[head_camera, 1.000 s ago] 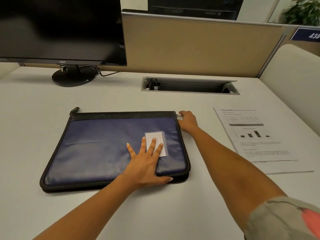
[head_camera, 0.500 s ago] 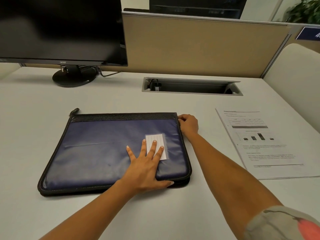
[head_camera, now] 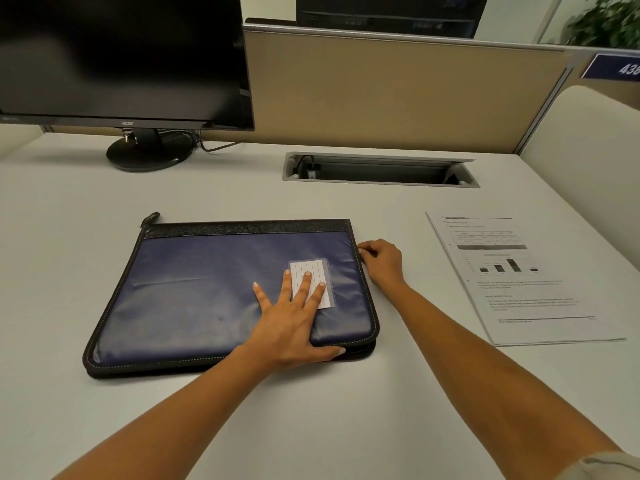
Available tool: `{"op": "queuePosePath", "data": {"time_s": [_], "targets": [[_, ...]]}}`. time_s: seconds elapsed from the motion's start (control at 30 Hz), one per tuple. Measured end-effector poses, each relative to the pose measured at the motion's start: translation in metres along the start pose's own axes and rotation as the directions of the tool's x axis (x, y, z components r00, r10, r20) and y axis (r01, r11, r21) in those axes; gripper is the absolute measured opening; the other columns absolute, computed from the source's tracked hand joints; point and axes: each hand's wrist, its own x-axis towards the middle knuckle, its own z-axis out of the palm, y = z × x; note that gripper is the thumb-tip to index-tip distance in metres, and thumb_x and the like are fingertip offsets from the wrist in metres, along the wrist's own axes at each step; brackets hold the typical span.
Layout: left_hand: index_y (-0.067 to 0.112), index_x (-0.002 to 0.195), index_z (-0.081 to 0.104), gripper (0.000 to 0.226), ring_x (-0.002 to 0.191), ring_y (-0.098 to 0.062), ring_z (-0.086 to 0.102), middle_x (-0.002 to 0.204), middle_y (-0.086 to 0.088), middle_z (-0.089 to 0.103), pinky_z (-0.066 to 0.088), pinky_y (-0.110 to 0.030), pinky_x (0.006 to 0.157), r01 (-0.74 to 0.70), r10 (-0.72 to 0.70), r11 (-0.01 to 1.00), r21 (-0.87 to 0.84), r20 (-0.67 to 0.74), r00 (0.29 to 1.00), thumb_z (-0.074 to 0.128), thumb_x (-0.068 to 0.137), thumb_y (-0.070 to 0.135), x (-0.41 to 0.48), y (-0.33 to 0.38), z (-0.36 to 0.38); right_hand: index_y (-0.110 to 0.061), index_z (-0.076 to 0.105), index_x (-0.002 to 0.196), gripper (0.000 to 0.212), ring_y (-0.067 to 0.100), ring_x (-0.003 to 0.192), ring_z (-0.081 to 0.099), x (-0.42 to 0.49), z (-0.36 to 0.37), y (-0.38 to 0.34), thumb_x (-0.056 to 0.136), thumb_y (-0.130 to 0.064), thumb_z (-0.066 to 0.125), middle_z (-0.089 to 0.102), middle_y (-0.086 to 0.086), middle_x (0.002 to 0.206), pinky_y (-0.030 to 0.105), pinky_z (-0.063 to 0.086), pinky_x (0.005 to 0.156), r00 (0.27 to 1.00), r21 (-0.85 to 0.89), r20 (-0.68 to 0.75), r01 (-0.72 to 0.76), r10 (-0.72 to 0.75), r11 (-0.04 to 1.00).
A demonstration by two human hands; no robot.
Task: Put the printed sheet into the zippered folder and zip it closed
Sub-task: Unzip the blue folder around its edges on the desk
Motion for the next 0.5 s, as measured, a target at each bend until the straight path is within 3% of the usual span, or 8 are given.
{"op": "queuePosePath", "data": {"time_s": [0.17, 0.3, 0.5], "targets": [[0.024, 0.146, -0.012, 0.122, 0.141, -0.032, -0.021, 0.156, -0.004, -0.018, -0.016, -0.070, 0.099, 0.002, -0.002, 1.000, 0.006, -0.007, 1.000, 0.000, 0.043, 0.089, -0.001, 0.001, 0.000, -0.006, 0.056, 0.117, 0.029, 0.018, 0.092, 0.052, 0.000, 0.003, -0.006, 0.089, -0.012, 0.055, 0.059, 0.015, 0.114, 0.029, 0.047, 0.090, 0.999, 0.036, -0.020, -0.044, 0.045, 0.998], [0.024, 0.146, -0.013, 0.120, 0.141, -0.032, -0.021, 0.156, -0.004, -0.018, -0.017, -0.070, 0.099, 0.007, -0.007, 1.000, 0.013, -0.004, 1.000, 0.003, 0.046, 0.088, -0.002, 0.001, -0.001, -0.007, 0.053, 0.125, 0.038, 0.027, 0.113, 0.053, 0.006, -0.002, -0.010, 0.090, -0.018, 0.055, 0.055, 0.015, 0.126, 0.032, 0.043, 0.094, 0.997, -0.036, 0.070, -0.028, 0.030, 0.999], [0.024, 0.146, -0.013, 0.121, 0.141, -0.033, -0.021, 0.156, -0.004, -0.018, -0.016, -0.071, 0.099, 0.000, 0.000, 1.000, 0.021, -0.011, 1.000, 0.000, 0.044, 0.089, 0.000, 0.000, 0.001, -0.010, 0.055, 0.124, 0.034, 0.032, 0.115, 0.052, 0.014, -0.006, -0.014, 0.092, -0.019, 0.051, 0.054, 0.015, 0.129, 0.038, 0.045, 0.094, 0.985, -0.079, 0.174, 0.030, -0.016, 0.996]]}}
